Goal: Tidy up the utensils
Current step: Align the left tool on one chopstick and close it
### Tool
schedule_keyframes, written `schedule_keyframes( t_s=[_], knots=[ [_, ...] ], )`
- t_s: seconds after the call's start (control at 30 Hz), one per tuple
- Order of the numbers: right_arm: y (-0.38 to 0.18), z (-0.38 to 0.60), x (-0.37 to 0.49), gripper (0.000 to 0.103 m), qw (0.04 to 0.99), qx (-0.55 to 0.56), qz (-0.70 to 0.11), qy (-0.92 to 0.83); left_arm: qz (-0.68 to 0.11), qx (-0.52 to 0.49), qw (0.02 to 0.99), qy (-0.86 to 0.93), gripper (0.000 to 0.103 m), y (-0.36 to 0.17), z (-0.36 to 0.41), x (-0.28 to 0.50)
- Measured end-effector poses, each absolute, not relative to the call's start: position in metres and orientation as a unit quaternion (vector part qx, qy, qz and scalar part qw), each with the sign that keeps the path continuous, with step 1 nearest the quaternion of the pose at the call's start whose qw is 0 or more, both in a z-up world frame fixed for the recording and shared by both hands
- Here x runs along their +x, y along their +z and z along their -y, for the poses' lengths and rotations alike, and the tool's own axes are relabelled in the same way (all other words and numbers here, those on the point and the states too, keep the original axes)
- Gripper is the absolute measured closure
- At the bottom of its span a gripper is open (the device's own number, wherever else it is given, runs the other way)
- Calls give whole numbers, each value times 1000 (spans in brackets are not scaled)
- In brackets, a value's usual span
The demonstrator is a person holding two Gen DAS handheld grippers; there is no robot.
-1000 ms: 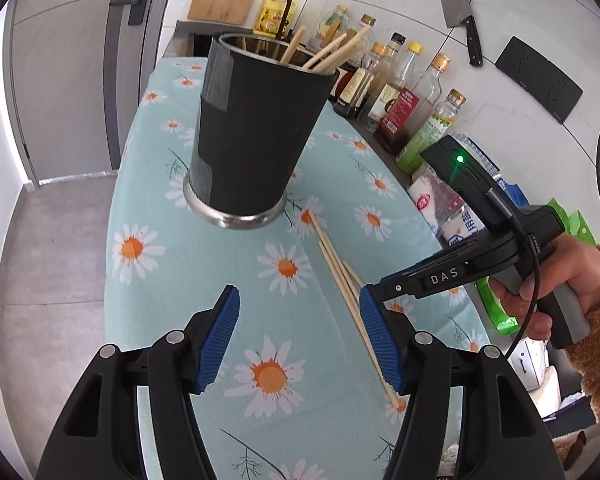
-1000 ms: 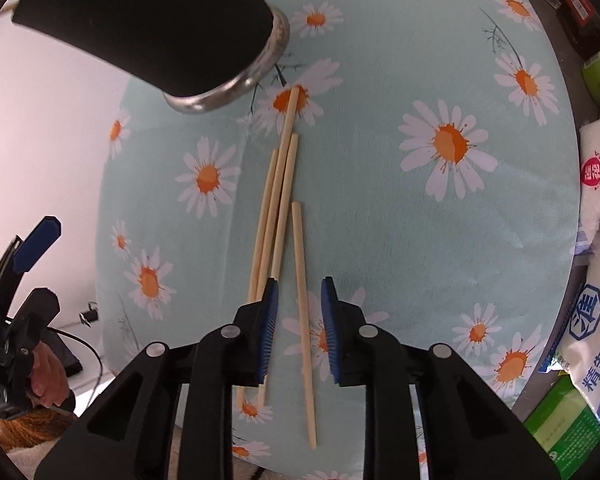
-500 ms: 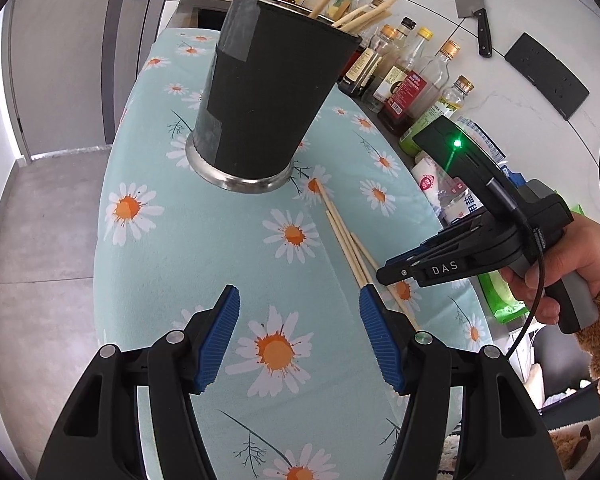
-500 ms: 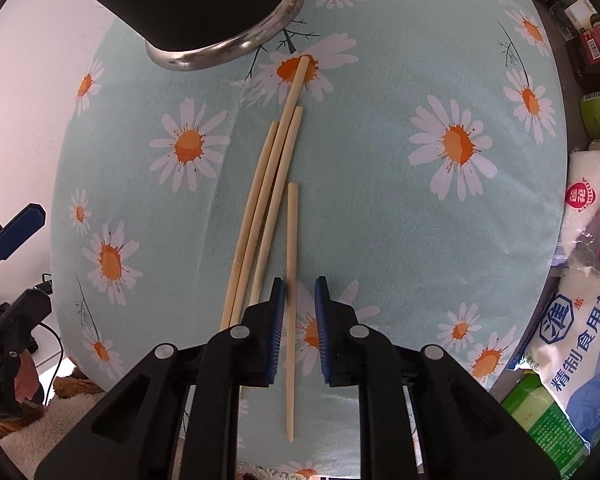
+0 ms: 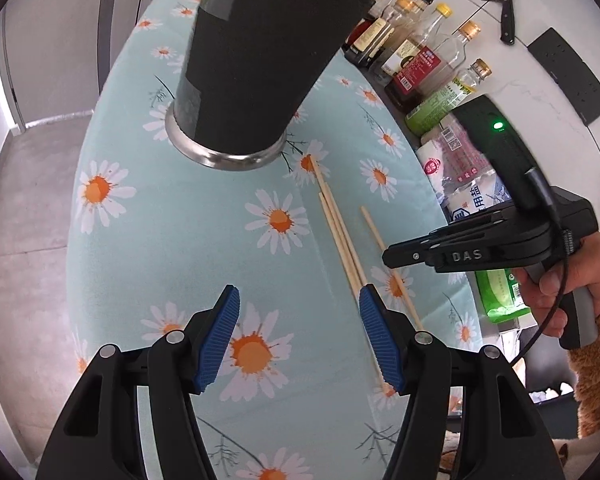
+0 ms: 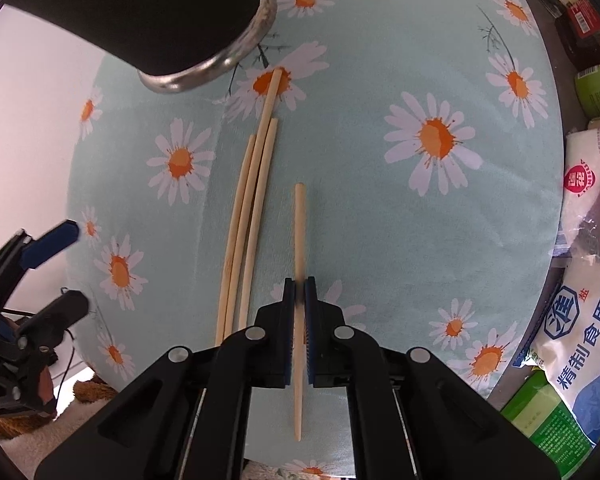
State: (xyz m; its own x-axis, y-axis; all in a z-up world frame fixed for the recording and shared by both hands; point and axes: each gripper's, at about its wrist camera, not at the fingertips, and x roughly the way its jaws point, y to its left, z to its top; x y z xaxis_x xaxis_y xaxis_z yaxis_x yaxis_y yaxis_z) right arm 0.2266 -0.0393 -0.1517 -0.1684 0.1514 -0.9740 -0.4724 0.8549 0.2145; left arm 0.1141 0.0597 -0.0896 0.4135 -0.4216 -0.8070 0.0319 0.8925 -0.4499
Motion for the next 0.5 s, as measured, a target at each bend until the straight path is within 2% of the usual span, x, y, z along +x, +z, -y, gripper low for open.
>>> schedule_keyframes(
  t_s=[0.5],
  knots=[
    [-113, 103, 231, 97, 649, -1, -683, 335, -654, -162, 738, -25, 46, -113, 0, 175]
  ],
)
